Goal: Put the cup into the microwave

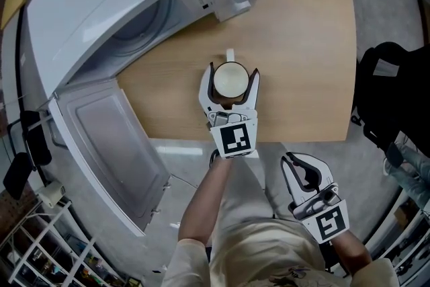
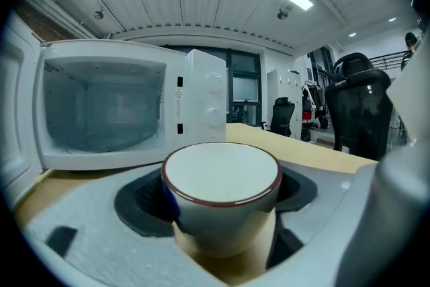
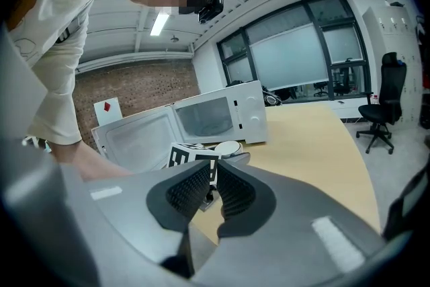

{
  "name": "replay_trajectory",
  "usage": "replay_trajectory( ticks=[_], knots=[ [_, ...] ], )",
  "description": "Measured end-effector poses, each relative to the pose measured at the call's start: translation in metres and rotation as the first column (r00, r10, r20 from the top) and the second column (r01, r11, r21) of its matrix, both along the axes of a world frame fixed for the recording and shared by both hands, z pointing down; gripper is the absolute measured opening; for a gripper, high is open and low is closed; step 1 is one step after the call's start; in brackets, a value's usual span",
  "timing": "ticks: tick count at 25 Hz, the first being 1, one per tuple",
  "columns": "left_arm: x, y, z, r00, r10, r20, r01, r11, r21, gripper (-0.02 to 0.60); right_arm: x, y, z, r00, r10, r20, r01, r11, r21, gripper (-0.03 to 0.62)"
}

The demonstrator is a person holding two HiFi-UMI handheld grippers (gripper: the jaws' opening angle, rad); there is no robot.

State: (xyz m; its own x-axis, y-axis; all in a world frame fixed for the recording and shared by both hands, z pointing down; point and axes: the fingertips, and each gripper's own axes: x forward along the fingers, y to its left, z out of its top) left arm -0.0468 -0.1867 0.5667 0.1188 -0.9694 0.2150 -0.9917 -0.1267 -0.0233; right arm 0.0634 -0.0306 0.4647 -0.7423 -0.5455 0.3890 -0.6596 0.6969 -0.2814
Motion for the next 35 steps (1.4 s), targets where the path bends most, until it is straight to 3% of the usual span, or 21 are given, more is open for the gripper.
replay_trajectory(
  ticks=[3, 10, 17, 26, 35],
  knots=[
    [-0.008, 0.004, 0.001, 0.998, -0.039, -0.054, 0.037, 0.998, -0.047, 0.403, 0.0, -0.002, -0.002, 1.0, -0.004, -0.003, 0.004, 1.0, 0.005, 0.038],
    [-0.049, 0.003, -0.039, 0.983, -0.144, -0.116, 0.147, 0.989, 0.018, 0.403, -0.01, -0.007, -0.016, 1.0, -0.017, 0.005, 0.017, 1.0, 0.023, 0.038],
    [-0.127, -0.01, -0.067, 0.96, -0.276, -0.052, 0.277, 0.961, 0.022, 0.403, -0.035, -0.011, -0.036, 0.998, -0.062, 0.025, 0.06, 0.997, 0.044, 0.038],
    [-0.229, -0.055, -0.075, 0.896, -0.443, -0.042, 0.444, 0.895, 0.042, 0.403, -0.047, -0.026, -0.043, 0.998, -0.059, 0.009, 0.058, 0.997, 0.044, 0.038],
    [-0.264, -0.094, -0.056, 0.89, -0.456, -0.006, 0.456, 0.89, 0.022, 0.403, -0.056, -0.026, -0.035, 0.997, -0.08, -0.008, 0.08, 0.997, 0.023, 0.038]
  ],
)
